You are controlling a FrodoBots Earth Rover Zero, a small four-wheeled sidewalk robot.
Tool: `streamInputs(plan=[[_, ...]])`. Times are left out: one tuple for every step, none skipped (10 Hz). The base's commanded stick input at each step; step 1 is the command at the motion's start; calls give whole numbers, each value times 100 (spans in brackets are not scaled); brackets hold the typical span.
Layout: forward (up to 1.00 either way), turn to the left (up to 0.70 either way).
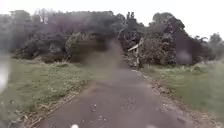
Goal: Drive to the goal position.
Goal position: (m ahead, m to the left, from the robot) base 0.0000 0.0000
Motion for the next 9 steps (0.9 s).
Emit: streamInputs(plan=[[70,0],[70,0],[70,-15],[70,-31],[70,-35],[70,-29],[70,-7],[70,0],[70,0]])
